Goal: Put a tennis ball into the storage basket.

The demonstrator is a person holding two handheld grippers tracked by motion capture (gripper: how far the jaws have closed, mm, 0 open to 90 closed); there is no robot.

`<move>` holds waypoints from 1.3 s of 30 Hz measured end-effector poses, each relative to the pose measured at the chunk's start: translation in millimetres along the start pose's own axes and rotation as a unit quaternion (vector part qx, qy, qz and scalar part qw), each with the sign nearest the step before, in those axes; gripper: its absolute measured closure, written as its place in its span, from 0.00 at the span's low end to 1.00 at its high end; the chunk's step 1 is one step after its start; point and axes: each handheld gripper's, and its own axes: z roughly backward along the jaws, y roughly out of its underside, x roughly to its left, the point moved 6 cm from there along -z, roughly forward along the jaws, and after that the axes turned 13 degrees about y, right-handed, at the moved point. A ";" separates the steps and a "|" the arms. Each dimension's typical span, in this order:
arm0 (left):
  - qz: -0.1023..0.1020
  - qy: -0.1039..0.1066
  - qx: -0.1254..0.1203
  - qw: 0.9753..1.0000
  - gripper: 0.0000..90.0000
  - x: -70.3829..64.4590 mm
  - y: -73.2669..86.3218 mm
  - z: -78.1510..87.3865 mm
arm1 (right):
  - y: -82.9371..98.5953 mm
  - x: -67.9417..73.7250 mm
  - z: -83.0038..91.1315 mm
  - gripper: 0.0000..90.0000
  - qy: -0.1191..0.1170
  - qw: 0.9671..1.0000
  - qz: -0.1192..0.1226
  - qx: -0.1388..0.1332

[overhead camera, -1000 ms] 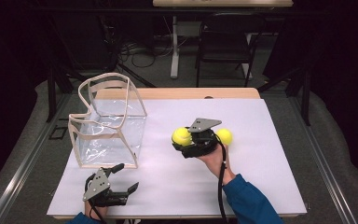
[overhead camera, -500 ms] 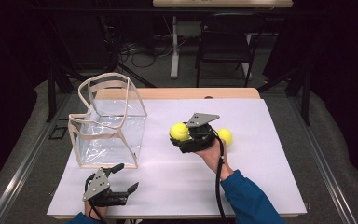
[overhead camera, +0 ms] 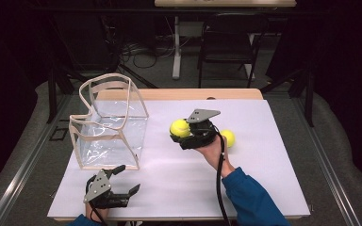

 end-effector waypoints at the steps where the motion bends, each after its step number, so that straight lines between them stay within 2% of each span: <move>1: 0.000 0.000 0.000 1.000 0.18 0.0 0.1 -0.1 | -0.9 0.0 -0.2 0.29 0.000 1.000 0.001 -0.001; 18: 0.001 0.001 -0.002 1.000 0.18 0.2 0.0 -0.5 | -13.7 -0.1 -6.0 0.29 -0.005 1.000 0.010 0.000; 29: 0.001 -0.002 -0.002 1.000 0.18 0.5 -0.1 0.1 | -29.0 5.9 -13.9 0.29 -0.016 1.000 0.022 0.001; 33: 0.002 0.003 -0.004 1.000 0.18 0.5 -0.1 -0.2 | -32.8 8.0 -16.3 0.29 -0.020 1.000 0.024 0.002; 39: 0.000 0.000 -0.002 1.000 0.18 0.5 -0.3 0.1 | -35.6 9.0 -18.8 0.29 -0.022 0.999 0.026 0.003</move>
